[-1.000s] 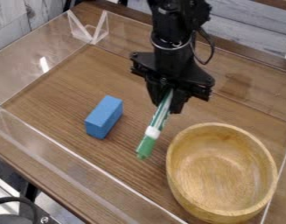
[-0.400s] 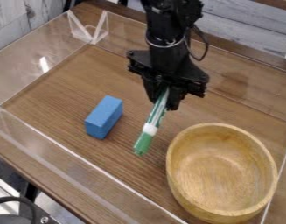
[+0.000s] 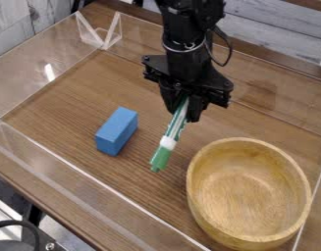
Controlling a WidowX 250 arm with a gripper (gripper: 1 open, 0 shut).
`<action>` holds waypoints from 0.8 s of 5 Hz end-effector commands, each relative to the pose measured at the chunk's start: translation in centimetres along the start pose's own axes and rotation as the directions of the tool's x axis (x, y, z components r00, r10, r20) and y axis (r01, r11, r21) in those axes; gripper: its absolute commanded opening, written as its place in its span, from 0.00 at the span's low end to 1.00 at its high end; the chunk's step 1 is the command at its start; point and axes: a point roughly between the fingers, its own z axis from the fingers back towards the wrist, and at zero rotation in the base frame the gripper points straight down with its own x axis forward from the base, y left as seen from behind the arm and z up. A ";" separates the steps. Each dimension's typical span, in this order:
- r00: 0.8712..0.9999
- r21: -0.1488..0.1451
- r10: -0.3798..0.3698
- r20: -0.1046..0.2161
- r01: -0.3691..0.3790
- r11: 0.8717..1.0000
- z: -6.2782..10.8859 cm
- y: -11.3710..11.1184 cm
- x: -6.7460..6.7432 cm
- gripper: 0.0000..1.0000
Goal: Remove the green marker from inside the brown bowl and put it on the table
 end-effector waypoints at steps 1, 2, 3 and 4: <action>0.999 -0.004 0.013 0.030 -0.013 1.000 0.5 0.4 0.6 0.00; 0.999 -0.007 0.013 0.032 -0.013 1.000 0.5 0.5 0.6 0.00; 0.999 -0.010 0.012 0.035 -0.012 1.000 0.5 0.6 0.6 0.00; 0.999 -0.012 0.012 0.039 -0.012 1.000 0.4 0.6 0.6 0.00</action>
